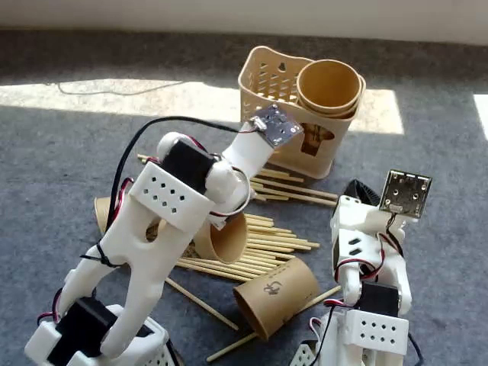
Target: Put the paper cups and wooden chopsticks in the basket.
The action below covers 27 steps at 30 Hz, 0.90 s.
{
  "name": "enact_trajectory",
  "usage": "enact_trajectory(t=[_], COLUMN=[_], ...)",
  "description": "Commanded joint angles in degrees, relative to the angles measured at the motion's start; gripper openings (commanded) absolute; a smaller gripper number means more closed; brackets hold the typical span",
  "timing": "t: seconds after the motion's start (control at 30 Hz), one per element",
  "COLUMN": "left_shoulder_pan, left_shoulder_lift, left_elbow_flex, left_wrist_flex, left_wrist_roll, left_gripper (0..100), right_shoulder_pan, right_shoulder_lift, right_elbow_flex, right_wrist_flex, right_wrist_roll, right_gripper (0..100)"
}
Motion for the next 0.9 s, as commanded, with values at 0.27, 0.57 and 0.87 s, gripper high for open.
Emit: enact_trajectory(t=[0.27,0.57,0.87], left_shoulder_pan=[4.2,3.4,-3.8], left_shoulder_lift=[-1.5,-1.9,-2.1], left_elbow_flex=[9.3,13.5,13.0], left_wrist_flex=[-19.4,-21.2,-17.4], left_wrist_roll=[7.3,7.0,6.2], left_gripper=[1,7,18], right_shoulder_pan=[0.6,0.6,0.6], right_shoulder_lift=[-0.5,-0.6,-0.6], right_elbow_flex=[-0.2,-0.2,-0.2], right_wrist_flex=[-1.7,-1.7,-1.7], right_wrist_roll=[0.1,0.1,0.1], right_gripper=[0.6,0.6,0.6])
